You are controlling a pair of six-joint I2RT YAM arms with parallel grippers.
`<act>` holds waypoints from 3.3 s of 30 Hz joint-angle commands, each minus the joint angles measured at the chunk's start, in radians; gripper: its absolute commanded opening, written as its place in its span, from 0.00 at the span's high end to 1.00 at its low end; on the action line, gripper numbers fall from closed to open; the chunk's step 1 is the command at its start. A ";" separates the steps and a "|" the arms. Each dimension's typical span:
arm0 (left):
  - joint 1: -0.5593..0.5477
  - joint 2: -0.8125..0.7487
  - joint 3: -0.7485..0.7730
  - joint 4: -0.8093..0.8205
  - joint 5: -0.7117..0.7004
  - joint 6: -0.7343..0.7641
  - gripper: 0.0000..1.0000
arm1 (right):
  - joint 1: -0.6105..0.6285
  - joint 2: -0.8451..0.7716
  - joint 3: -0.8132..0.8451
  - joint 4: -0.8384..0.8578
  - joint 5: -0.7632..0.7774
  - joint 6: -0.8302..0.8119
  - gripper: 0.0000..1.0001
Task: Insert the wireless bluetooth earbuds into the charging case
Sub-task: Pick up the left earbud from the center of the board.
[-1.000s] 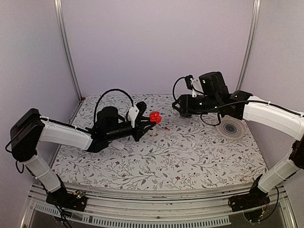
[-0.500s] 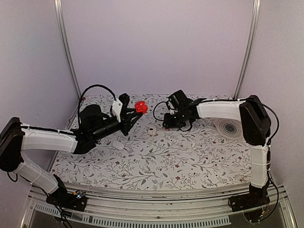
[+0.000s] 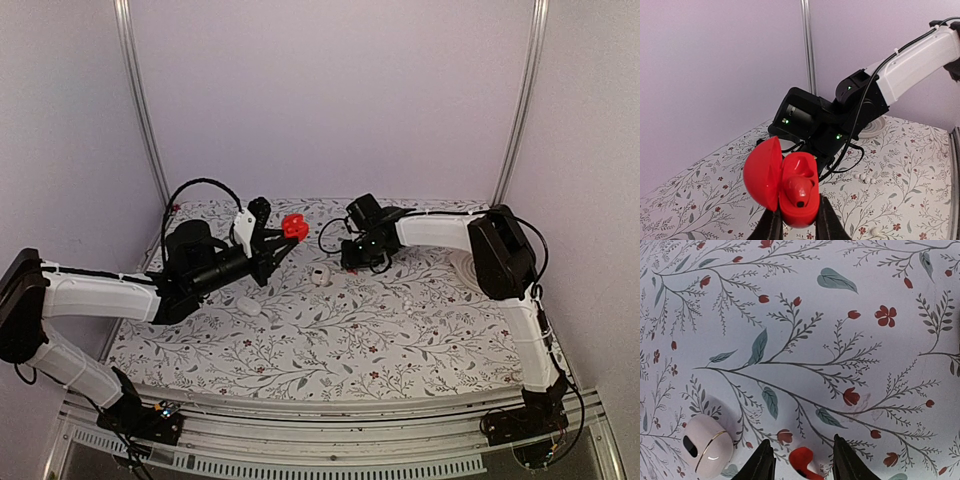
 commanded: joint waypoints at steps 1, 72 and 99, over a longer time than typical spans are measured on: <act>0.016 -0.013 0.000 -0.001 0.012 -0.016 1.00 | -0.009 0.062 0.053 -0.060 0.012 -0.060 0.60; 0.020 0.059 0.088 -0.060 0.047 -0.024 1.00 | 0.004 0.161 0.229 -0.317 -0.001 -0.464 0.70; 0.020 0.066 0.090 -0.057 0.029 -0.033 1.00 | -0.017 0.084 0.199 -0.261 -0.060 -0.243 0.90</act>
